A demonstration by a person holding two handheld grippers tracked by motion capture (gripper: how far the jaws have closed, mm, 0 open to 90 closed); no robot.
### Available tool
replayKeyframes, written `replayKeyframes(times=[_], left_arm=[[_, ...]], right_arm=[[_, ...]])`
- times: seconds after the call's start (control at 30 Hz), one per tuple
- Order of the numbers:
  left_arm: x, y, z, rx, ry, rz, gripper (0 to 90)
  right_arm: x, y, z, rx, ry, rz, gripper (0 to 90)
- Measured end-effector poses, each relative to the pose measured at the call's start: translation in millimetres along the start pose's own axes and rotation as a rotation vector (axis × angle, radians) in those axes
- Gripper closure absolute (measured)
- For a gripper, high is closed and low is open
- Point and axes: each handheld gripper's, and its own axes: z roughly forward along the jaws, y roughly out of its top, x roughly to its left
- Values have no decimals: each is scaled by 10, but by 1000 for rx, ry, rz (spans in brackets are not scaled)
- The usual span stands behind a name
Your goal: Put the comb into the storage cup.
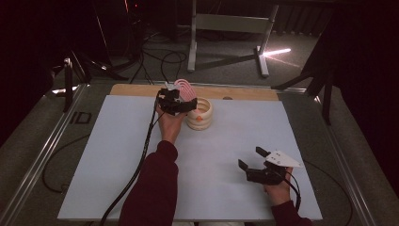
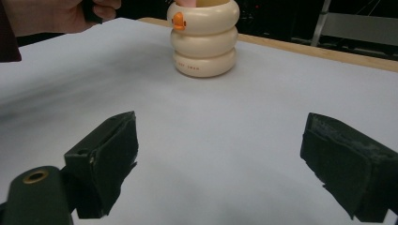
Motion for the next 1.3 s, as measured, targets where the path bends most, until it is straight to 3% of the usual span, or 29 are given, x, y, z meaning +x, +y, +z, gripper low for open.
replayKeyframes(times=[0.5, 1.03, 1.3], left_arm=[[11, 13, -43, -10, 11, 30, 0], [79, 28, -168, -42, -4, 25, 0], [62, 68, -247, -57, -4, 58, 0]], right_arm=[[2, -2, 3, 3, 3, 2, 116], [4, -4, 7, 1, 6, 0, 116], [5, -3, 6, -1, 5, 0, 116]])
